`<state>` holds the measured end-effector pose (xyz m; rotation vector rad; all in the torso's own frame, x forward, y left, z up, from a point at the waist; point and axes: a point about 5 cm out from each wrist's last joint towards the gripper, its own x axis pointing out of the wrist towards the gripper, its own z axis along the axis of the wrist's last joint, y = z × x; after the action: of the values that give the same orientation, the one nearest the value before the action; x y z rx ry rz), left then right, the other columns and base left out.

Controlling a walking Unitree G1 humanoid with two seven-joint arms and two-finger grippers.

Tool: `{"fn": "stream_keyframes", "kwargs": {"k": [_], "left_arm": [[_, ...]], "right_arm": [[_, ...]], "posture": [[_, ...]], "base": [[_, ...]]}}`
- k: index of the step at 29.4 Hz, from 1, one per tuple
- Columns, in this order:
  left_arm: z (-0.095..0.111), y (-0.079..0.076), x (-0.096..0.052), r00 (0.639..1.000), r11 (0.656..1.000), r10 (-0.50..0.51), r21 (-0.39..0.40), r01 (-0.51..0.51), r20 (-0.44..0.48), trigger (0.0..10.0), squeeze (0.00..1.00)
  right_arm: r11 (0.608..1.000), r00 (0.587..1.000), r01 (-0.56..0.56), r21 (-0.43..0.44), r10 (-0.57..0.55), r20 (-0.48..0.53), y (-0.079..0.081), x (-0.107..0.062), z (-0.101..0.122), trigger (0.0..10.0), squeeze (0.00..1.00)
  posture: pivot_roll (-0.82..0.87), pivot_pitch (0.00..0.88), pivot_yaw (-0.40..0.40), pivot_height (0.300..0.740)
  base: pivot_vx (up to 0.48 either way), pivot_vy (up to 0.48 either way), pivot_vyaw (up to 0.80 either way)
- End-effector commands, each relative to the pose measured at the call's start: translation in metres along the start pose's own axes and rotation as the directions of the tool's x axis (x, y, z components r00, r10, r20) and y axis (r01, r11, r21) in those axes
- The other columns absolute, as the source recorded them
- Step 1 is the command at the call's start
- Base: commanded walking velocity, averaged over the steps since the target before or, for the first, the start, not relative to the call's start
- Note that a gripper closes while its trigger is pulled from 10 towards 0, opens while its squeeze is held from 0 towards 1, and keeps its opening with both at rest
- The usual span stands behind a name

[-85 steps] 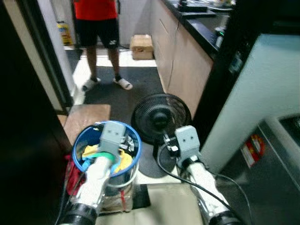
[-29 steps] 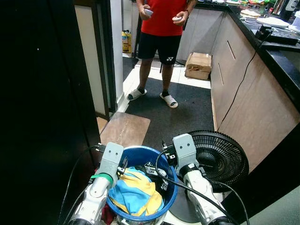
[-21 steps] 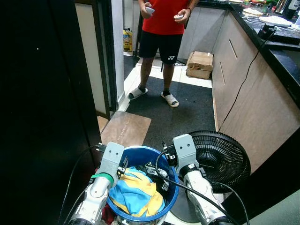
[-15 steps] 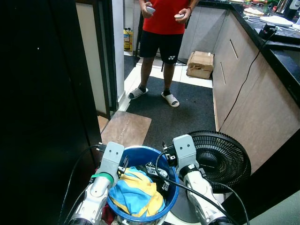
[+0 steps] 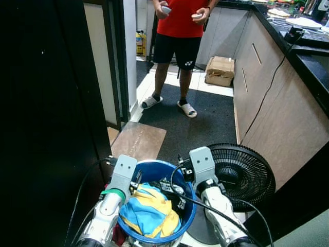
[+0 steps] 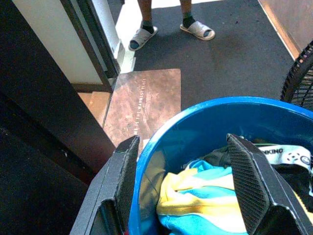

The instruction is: Clothes washing

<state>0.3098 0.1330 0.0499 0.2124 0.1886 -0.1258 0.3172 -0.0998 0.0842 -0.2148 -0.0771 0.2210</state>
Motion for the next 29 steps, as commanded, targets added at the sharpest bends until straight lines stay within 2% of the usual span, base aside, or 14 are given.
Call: {"fn": "stream_keyframes", "kwargs": {"k": [1,23,29], "left_arm": [[0.004,-0.003,0.001,1.0,1.0,-0.011,-0.001,0.011,0.018,10.0,0.0],[0.003,-0.003,0.001,1.0,1.0,-0.011,-0.001,0.011,0.02,10.0,0.0],[0.013,-0.002,0.003,0.999,1.0,-0.004,-0.015,0.005,0.051,10.0,0.0]], "right_arm": [[1.0,1.0,-0.005,-0.003,0.005,-0.003,0.0,0.0,-0.002,10.0,0.0],[1.0,1.0,-0.006,-0.002,0.006,-0.001,0.0,-0.001,-0.002,10.0,0.0],[1.0,1.0,-0.002,0.003,0.002,0.011,0.0,0.001,0.001,10.0,0.0]], "posture": [[0.06,0.0,-0.007,0.685],[0.06,0.0,-0.007,0.595],[0.07,0.0,-0.006,0.575]], "base": [[0.0,0.0,0.0],[0.0,0.0,0.0],[0.0,0.0,0.0]]}}
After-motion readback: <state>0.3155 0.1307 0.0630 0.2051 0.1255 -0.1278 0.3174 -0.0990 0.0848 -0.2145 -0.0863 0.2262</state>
